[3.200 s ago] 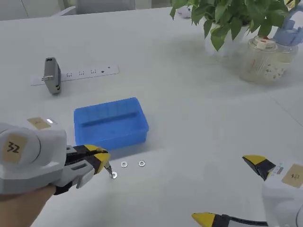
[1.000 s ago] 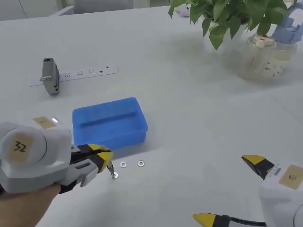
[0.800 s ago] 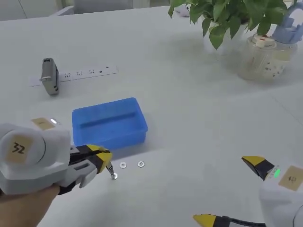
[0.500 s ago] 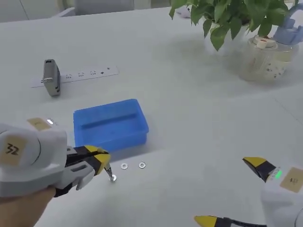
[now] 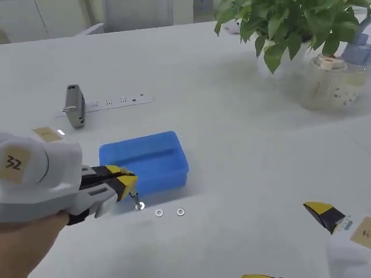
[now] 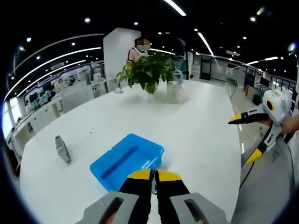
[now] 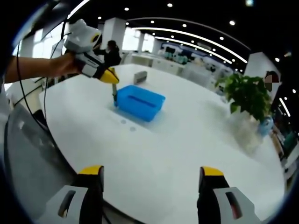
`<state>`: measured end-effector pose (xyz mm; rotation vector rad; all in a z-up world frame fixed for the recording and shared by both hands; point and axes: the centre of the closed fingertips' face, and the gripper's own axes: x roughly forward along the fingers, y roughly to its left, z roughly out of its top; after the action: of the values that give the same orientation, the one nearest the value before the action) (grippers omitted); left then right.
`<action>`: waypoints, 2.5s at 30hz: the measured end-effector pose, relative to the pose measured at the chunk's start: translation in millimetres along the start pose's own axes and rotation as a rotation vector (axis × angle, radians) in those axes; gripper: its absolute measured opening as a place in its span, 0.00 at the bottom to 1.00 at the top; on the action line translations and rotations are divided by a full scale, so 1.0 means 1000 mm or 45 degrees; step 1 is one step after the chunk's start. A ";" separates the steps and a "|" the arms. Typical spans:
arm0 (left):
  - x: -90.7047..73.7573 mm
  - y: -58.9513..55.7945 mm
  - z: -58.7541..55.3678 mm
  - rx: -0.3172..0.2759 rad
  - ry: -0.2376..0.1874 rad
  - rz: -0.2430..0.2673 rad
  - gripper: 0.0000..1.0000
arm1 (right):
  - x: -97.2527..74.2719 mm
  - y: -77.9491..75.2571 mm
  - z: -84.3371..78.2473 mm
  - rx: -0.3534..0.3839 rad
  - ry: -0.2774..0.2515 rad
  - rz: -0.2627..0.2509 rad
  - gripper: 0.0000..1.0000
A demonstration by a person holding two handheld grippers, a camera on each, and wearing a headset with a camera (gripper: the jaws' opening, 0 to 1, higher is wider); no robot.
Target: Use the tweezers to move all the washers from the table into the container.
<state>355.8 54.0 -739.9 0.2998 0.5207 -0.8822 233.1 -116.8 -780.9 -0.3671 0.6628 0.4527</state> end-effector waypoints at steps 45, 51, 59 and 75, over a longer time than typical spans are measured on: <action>0.047 0.054 0.009 0.012 -0.017 0.057 0.00 | 0.000 0.001 -0.001 0.023 -0.002 0.002 0.83; 0.052 0.054 0.000 0.008 0.001 0.069 0.00 | 0.000 0.001 -0.002 0.017 0.006 0.000 0.83; 0.054 0.051 -0.009 0.018 0.022 0.066 0.00 | 0.000 0.000 -0.002 0.014 0.006 -0.003 0.83; 0.051 0.050 -0.010 -0.015 0.021 0.067 0.00 | 0.000 -0.001 -0.001 0.013 -0.002 -0.013 0.82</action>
<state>419.4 55.7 -773.8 0.3090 0.5312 -0.8260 233.0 -118.6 -781.3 -0.3605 0.6609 0.4398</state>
